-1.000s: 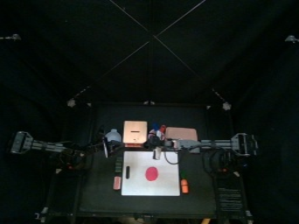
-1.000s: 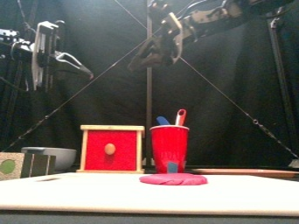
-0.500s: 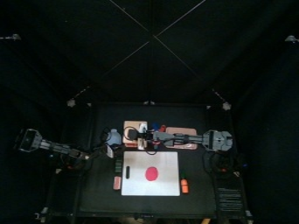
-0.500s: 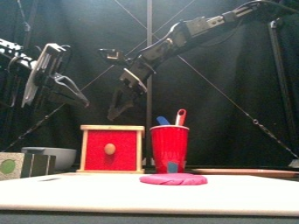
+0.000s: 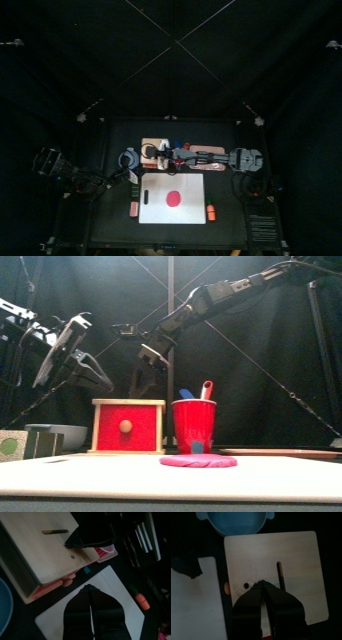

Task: Get the cutter from the drawer then cut the dough then place the extra dough in the bowl
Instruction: Open the drawer

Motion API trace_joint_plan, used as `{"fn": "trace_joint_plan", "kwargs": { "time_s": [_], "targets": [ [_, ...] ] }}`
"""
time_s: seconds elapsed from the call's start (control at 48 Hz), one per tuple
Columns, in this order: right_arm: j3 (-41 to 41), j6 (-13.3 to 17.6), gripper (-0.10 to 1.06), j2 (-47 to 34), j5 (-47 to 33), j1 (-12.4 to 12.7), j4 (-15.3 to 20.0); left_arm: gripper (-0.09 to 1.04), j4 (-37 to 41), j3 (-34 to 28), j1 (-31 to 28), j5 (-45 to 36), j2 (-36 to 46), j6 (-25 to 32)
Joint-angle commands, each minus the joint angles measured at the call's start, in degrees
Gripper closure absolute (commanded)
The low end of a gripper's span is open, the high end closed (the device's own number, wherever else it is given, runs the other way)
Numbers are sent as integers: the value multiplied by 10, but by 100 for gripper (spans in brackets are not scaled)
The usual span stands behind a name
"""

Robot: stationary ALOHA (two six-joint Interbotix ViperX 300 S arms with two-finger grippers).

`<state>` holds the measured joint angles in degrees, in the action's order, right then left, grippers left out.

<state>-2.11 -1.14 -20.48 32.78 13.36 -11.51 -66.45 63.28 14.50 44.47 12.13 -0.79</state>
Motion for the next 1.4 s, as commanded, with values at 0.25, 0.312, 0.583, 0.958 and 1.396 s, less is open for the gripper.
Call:
{"fn": "trace_joint_plan", "kwargs": {
  "time_s": [0.25,0.312,0.583,0.958,1.396],
  "targets": [
    [4,-1,95,12,5,-6,0,70,3,-52,3,15,-55,-1],
    [4,-1,95,11,10,-7,-1,62,-8,-54,2,15,-55,-8],
    [4,0,95,5,22,-16,0,27,-58,-54,2,6,-59,-78],
    [1,1,94,3,25,-16,0,11,-62,-62,-11,-2,-95,-139],
    [-1,2,94,-2,27,-17,0,12,-58,-95,-71,-2,-155,-136]
  ]
}}
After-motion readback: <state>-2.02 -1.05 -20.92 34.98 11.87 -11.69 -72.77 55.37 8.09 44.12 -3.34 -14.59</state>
